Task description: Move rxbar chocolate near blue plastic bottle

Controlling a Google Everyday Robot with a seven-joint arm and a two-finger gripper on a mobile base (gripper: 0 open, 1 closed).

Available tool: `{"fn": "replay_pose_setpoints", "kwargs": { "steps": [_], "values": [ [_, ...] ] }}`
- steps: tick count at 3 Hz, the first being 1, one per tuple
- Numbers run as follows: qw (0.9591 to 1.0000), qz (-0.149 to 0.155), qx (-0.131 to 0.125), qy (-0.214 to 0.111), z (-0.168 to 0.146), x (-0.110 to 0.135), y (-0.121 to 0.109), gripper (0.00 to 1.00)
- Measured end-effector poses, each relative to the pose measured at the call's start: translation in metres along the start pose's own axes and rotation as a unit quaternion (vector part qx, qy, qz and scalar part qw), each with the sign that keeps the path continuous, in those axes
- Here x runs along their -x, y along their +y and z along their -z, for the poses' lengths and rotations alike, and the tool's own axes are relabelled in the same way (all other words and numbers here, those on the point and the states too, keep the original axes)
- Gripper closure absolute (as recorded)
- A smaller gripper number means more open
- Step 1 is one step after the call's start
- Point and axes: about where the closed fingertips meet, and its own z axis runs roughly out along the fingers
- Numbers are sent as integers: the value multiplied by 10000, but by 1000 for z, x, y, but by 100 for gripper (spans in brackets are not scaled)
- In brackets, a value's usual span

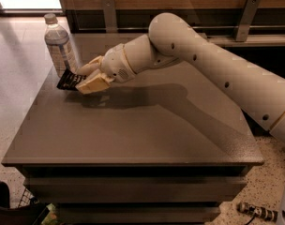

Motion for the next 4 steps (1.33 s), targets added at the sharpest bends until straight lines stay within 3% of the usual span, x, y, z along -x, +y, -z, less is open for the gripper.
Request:
{"fn": "replay_pose_setpoints", "kwargs": {
  "steps": [2,3,4],
  "values": [
    [10000,10,41,-4,-4,1,2,30],
    [10000,18,78,-7,-8,2,4,0],
    [10000,18,78,-7,-8,2,4,0]
  ]
}}
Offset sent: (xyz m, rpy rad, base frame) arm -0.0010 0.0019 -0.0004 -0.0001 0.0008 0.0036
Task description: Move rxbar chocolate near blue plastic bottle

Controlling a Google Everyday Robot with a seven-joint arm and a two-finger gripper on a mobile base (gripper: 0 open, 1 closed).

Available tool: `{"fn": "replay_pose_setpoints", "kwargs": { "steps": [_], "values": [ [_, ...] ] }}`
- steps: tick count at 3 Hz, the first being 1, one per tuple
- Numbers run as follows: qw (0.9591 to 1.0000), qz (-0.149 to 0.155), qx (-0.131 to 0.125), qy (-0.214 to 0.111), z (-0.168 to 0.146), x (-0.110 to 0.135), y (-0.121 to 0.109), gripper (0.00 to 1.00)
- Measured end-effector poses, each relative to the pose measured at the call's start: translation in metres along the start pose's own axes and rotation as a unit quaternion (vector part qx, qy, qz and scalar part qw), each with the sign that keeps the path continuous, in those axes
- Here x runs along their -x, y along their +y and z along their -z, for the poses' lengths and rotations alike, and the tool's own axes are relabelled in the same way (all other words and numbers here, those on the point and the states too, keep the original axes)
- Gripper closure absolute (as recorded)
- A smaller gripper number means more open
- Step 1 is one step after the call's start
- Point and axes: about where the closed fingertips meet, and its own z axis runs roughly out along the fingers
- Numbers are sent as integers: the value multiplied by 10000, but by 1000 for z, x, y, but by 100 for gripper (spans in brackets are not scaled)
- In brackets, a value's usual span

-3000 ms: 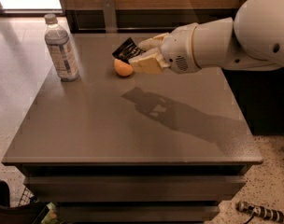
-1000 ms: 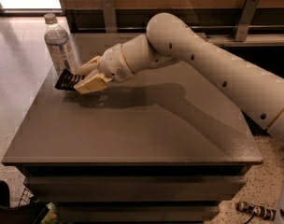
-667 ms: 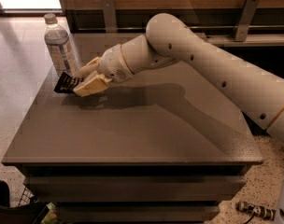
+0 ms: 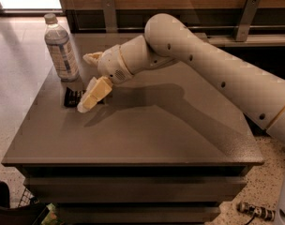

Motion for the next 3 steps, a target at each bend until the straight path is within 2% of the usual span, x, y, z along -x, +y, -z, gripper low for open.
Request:
{"fn": "replay_pose_setpoints", "kwargs": {
  "steps": [1,2,3],
  "values": [
    [9975,-357,-527,315,41,-2,-2,0],
    [9883,-776,-1177,585,96,-5,-10,0],
    [9636,-1280,-2286,528,189,-29,-24,0]
  ]
}}
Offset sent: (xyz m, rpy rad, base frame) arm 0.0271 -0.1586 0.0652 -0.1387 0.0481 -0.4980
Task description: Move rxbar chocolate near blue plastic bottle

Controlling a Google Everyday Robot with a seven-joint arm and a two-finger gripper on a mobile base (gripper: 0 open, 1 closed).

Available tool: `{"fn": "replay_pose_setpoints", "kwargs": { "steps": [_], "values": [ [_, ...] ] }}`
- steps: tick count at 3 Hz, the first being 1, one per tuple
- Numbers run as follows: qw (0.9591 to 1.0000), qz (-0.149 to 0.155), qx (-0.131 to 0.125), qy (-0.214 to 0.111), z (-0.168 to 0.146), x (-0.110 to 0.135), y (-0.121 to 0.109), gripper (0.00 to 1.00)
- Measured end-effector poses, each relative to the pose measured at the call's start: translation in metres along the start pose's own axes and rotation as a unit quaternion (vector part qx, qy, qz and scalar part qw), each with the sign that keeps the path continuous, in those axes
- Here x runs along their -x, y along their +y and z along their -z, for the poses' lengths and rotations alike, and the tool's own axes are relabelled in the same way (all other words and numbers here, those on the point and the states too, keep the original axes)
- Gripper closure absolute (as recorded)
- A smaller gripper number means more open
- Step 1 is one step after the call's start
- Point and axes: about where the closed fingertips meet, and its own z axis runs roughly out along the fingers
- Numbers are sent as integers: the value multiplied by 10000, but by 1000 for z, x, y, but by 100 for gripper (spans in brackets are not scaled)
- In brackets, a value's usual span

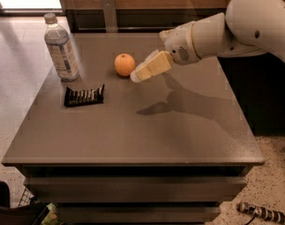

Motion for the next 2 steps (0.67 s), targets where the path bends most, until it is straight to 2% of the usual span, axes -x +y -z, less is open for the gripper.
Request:
{"fn": "replay_pose_setpoints", "kwargs": {
  "steps": [1,2],
  "values": [
    [9949,-398,-920,-139,53,-26,-34,0],
    [9795,-677,-1874,-296,111,-48,-44,0]
  ]
}}
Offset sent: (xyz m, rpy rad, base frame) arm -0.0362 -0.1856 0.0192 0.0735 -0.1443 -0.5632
